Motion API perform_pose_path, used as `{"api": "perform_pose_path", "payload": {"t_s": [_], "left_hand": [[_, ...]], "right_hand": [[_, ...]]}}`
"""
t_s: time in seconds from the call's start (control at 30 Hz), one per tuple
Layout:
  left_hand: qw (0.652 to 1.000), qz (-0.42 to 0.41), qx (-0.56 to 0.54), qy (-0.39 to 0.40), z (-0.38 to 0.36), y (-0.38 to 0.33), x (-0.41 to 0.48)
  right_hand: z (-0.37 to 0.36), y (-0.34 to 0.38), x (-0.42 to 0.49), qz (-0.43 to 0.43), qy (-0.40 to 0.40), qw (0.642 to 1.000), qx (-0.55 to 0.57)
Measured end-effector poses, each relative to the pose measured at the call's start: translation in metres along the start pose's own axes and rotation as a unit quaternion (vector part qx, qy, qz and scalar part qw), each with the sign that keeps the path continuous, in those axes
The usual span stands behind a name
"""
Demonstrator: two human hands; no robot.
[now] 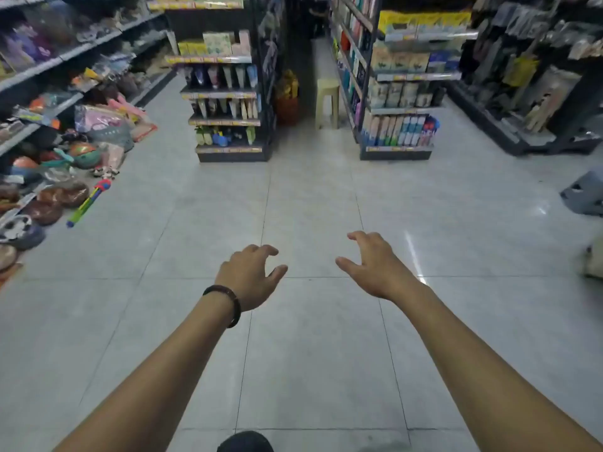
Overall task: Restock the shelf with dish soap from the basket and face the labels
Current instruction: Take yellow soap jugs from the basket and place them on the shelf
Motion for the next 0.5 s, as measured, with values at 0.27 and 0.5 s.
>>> {"api": "perform_pose_path", "payload": {"t_s": [0.27, 0.5], "left_hand": [[0.994, 0.045, 0.006, 0.102, -0.043, 0.049, 0.079], [0.988, 0.046, -0.032, 0.142, -0.041, 0.109, 0.203]], "right_hand": [[-0.057, -0.014, 0.083, -0.045, 0.075, 0.996, -0.014], [-0.080, 0.002, 0.185, -0.088, 0.132, 0.986, -0.040]]}}
Point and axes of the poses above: each hand's wrist, its own x-axis towards the middle knuckle, its own z-axis out of the back of the hand, y = z × x, the point moved 3 cm from there along x, towards the middle knuckle, and after that the axes turned 4 degrees about z, right-handed, at the moved point
